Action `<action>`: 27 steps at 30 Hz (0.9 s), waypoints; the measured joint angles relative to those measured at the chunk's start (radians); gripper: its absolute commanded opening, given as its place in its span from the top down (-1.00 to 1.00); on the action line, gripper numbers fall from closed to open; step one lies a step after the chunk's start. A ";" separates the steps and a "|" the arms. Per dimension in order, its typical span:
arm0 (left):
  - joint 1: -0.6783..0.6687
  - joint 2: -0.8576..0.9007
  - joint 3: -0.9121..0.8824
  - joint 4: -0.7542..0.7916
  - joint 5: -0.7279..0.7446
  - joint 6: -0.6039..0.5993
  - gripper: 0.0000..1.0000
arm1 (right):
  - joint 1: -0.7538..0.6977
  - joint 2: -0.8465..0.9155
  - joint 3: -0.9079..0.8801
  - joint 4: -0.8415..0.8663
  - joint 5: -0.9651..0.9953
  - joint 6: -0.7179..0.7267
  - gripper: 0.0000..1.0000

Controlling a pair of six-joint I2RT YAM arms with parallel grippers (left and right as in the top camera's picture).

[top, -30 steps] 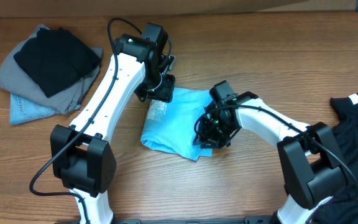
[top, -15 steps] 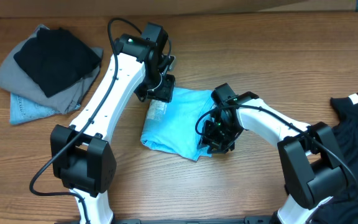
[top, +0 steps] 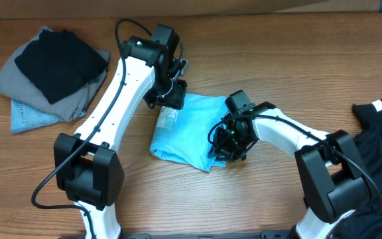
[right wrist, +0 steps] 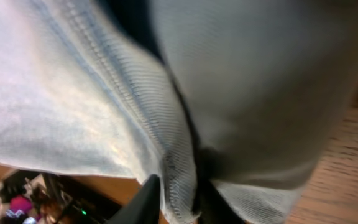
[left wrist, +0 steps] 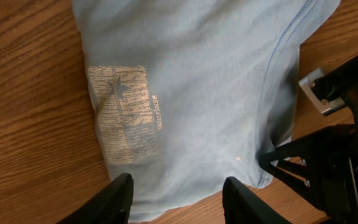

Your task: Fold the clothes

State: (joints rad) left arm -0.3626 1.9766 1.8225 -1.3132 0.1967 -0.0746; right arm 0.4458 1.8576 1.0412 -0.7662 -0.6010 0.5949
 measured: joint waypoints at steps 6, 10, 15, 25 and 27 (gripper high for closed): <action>0.000 0.000 0.000 0.000 0.000 0.000 0.00 | -0.007 0.000 0.003 -0.060 -0.001 -0.032 0.87; 0.000 0.000 0.000 0.000 0.000 0.000 -0.01 | -0.020 -0.001 0.019 -0.076 0.006 -0.076 0.92; 0.000 0.000 0.000 0.000 -0.008 0.000 -0.03 | -0.023 -0.032 0.060 -0.092 0.043 -0.138 0.92; 0.000 0.000 0.000 -0.011 -0.015 0.001 -0.13 | -0.106 -0.073 0.120 -0.249 0.197 -0.144 0.92; 0.000 0.000 0.000 -0.023 -0.015 0.001 -0.12 | -0.121 -0.073 0.120 -0.267 0.218 -0.144 0.92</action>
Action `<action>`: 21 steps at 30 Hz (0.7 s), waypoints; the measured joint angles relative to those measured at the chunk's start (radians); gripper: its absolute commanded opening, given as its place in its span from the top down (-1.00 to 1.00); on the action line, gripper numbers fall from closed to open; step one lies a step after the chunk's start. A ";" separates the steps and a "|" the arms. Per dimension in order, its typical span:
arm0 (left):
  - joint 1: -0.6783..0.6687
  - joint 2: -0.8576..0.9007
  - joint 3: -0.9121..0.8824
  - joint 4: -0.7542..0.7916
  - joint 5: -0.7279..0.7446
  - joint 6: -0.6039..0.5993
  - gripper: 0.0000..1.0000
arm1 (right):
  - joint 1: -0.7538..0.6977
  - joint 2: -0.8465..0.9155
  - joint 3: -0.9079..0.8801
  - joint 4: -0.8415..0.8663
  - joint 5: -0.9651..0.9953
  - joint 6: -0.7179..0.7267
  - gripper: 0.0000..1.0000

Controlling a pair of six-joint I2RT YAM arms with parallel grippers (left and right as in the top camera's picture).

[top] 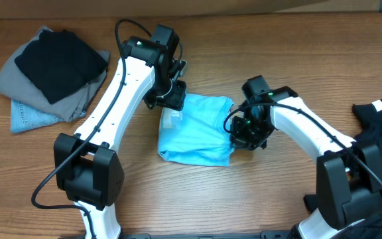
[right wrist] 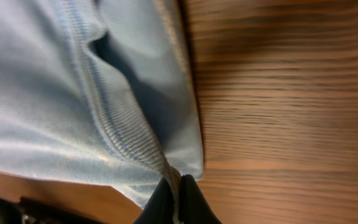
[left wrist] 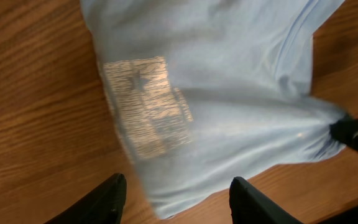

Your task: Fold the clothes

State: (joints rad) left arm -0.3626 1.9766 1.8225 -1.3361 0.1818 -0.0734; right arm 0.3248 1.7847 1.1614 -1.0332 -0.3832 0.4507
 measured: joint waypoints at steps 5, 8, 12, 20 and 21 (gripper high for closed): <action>0.000 0.000 0.000 -0.033 0.000 0.002 0.05 | -0.013 0.000 0.000 -0.018 0.031 -0.004 0.89; 0.000 0.000 0.000 -0.053 0.002 0.002 0.03 | -0.011 0.000 0.000 -0.019 0.041 -0.006 0.88; 0.000 0.000 -0.002 -0.064 0.040 0.015 -0.02 | -0.010 0.000 0.000 -0.019 0.087 0.016 0.37; -0.023 0.000 -0.100 -0.033 0.121 0.052 0.00 | -0.048 0.000 0.000 -0.023 0.178 0.072 0.40; -0.031 0.000 -0.124 -0.019 0.124 0.052 0.07 | -0.060 0.000 0.000 -0.019 0.169 0.067 0.41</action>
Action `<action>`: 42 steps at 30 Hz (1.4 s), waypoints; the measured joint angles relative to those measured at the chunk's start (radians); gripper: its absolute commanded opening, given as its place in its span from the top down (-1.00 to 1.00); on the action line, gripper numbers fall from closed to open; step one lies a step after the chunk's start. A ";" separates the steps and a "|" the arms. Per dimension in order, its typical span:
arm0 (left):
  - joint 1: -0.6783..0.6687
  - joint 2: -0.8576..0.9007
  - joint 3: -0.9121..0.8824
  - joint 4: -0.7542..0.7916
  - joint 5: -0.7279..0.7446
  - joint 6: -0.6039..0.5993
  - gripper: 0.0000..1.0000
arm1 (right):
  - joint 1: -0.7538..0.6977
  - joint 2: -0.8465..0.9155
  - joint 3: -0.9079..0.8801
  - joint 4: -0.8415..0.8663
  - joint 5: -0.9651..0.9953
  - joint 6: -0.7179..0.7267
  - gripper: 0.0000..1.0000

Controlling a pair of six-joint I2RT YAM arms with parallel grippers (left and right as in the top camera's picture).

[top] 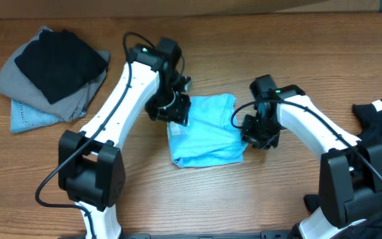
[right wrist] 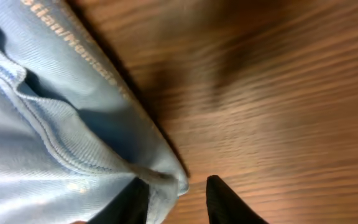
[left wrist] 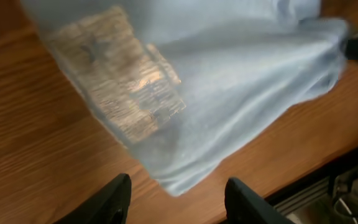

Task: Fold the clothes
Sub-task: 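Grasp the folded shirt's left and right sides with both grippers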

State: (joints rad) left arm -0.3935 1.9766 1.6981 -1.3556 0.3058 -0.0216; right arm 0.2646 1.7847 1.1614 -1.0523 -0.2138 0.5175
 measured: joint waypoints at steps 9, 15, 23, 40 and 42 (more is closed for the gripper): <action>-0.085 0.000 -0.263 0.146 0.016 0.002 0.24 | -0.063 -0.023 0.000 0.137 -0.125 -0.106 0.35; -0.097 0.000 -0.359 0.187 0.017 -0.003 0.18 | -0.051 -0.043 0.001 0.254 -0.254 -0.178 0.35; -0.096 0.000 -0.363 0.224 0.039 -0.036 0.11 | -0.016 0.027 0.002 0.286 -0.255 -0.109 0.37; 0.105 0.000 -0.066 0.109 0.034 -0.056 -0.56 | -0.005 0.028 0.002 0.274 -0.380 -0.088 0.43; 0.137 0.000 -0.076 0.116 0.033 -0.061 -0.64 | 0.006 0.028 0.002 0.264 -0.363 -0.055 0.43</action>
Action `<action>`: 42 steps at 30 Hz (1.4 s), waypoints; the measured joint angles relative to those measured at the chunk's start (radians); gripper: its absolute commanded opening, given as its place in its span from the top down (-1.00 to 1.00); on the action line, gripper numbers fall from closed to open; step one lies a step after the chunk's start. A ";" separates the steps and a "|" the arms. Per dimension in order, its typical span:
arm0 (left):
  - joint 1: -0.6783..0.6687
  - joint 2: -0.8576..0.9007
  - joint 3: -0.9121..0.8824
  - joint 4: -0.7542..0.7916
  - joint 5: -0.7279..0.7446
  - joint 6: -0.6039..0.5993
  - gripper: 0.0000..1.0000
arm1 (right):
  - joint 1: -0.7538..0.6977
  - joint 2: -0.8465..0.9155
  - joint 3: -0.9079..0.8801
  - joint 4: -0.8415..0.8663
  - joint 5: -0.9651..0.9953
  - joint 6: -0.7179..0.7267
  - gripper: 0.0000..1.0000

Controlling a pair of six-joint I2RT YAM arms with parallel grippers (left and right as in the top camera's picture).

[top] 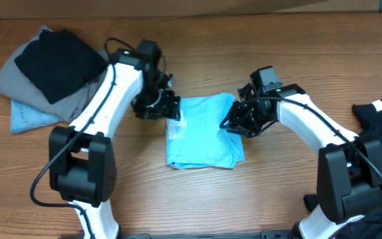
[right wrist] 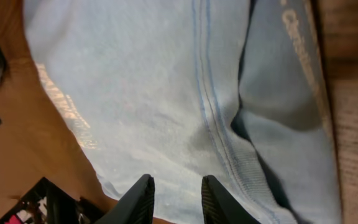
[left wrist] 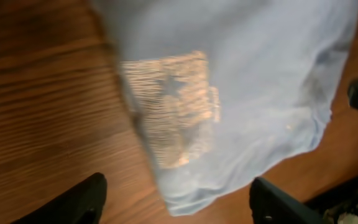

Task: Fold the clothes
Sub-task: 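Grasp the folded shirt's left and right sides with both grippers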

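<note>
A light blue shirt [top: 203,133] lies folded into a rough rectangle at the table's middle, with a pale printed patch [left wrist: 173,106] near its left edge. My left gripper [top: 166,109] hovers at the shirt's upper left corner, its jaws wide open around nothing [left wrist: 179,205]. In the left wrist view the shirt's [left wrist: 247,68] corner lies below the gap. My right gripper [top: 234,125] hangs over the shirt's right side, open and holding nothing [right wrist: 178,200]. The right wrist view shows the shirt's [right wrist: 135,81] stitched seam and a folded edge.
A stack of folded clothes [top: 52,66], black on grey on denim, sits at the back left. A black garment [top: 380,126] with a white tag lies at the right edge. Bare wood [top: 197,199] runs in front of the shirt.
My right gripper was over bare wood just off the shirt's right edge and is now above the shirt's right part. My left gripper has shifted a little left and its jaws stand wider apart.
At first the shirt lay skewed, with my right gripper shut on its right edge and my left open at its upper left. Then the shirt sat further right, squarer, still held. Later the right gripper was open off the edge. Now both hover open over it.
</note>
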State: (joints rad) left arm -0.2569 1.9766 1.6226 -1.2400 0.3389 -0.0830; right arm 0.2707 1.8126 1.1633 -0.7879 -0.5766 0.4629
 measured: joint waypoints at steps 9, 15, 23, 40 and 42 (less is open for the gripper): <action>0.057 0.000 -0.123 0.180 0.073 -0.028 -0.66 | 0.020 0.000 -0.029 -0.019 0.032 0.126 0.58; 0.056 0.000 -0.132 0.182 0.099 -0.026 -0.58 | 0.020 0.000 -0.045 -0.126 -0.006 0.136 0.58; 0.056 0.000 -0.134 0.183 0.100 -0.022 -0.67 | 0.024 0.000 -0.050 -0.076 0.037 0.153 0.60; 0.056 0.000 -0.338 0.384 0.186 -0.090 -0.98 | 0.026 0.000 -0.132 0.142 0.056 0.192 0.58; 0.055 -0.001 -0.366 0.430 0.216 -0.113 -0.97 | 0.026 0.000 -0.132 0.143 0.055 0.192 0.59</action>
State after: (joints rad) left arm -0.2020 1.9755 1.2568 -0.8104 0.5552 -0.1963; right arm 0.2962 1.8130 1.0313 -0.6445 -0.5213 0.6548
